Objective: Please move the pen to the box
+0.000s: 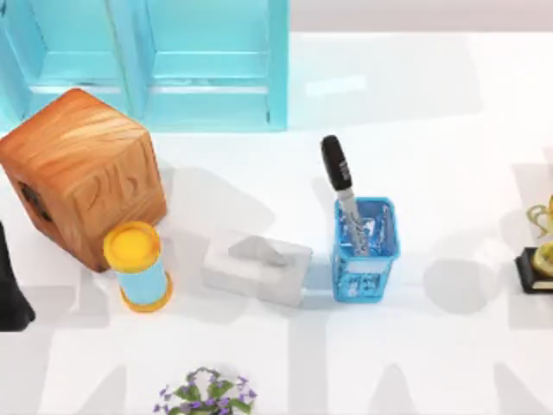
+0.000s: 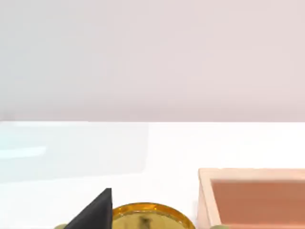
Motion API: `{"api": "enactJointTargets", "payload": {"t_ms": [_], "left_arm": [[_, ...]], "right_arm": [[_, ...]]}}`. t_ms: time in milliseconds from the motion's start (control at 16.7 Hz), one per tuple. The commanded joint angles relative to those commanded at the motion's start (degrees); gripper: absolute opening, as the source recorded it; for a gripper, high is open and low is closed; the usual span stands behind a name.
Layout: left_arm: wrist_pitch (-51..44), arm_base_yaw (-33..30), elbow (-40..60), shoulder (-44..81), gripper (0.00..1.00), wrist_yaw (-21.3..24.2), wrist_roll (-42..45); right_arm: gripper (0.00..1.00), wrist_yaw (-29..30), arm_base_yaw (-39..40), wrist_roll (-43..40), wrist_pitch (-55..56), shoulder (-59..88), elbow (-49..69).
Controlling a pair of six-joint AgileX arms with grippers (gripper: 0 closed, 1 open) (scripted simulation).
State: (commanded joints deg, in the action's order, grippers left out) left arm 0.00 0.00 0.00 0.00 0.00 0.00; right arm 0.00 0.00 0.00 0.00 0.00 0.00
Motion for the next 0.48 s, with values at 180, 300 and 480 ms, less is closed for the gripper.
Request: {"api": "enactJointTargets", "payload": {"t_ms": [180, 300, 480], "left_arm": [[0.0, 0.0, 0.0, 0.0, 1.0, 0.0, 0.0], [0.0, 0.0, 0.0, 0.0, 1.0, 0.0, 0.0], [0.0, 0.0, 0.0, 0.0, 1.0, 0.0, 0.0]], "right_arm": [[1.0, -0.6, 0.62, -0.25, 0.01, 0.69, 0.1], [1.0, -3.07, 3.19, -1.23, 0.16, 3.75, 0.79], [1.0, -8.77, 8.88, -3.31, 0.75, 12.83, 3.17]]}}
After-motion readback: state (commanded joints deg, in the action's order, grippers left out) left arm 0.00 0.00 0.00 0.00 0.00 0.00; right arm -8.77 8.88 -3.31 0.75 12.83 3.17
